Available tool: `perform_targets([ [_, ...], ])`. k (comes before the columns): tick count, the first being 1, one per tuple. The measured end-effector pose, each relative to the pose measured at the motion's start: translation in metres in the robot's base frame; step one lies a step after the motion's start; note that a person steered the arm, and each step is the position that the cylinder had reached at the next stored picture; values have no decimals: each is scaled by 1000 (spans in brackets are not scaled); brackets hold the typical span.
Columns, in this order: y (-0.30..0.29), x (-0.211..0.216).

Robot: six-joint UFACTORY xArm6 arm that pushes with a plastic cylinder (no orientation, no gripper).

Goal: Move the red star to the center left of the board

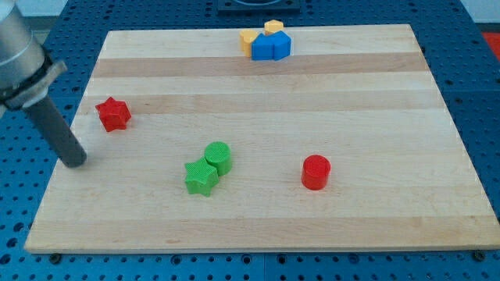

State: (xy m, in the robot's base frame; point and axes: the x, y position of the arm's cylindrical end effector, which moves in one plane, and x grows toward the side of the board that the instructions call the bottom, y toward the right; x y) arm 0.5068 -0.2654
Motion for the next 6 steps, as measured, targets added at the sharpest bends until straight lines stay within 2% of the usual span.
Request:
perform_targets([
  [1, 25, -11],
  [2, 76, -31],
  [3, 86, -59],
  [6, 30, -103],
])
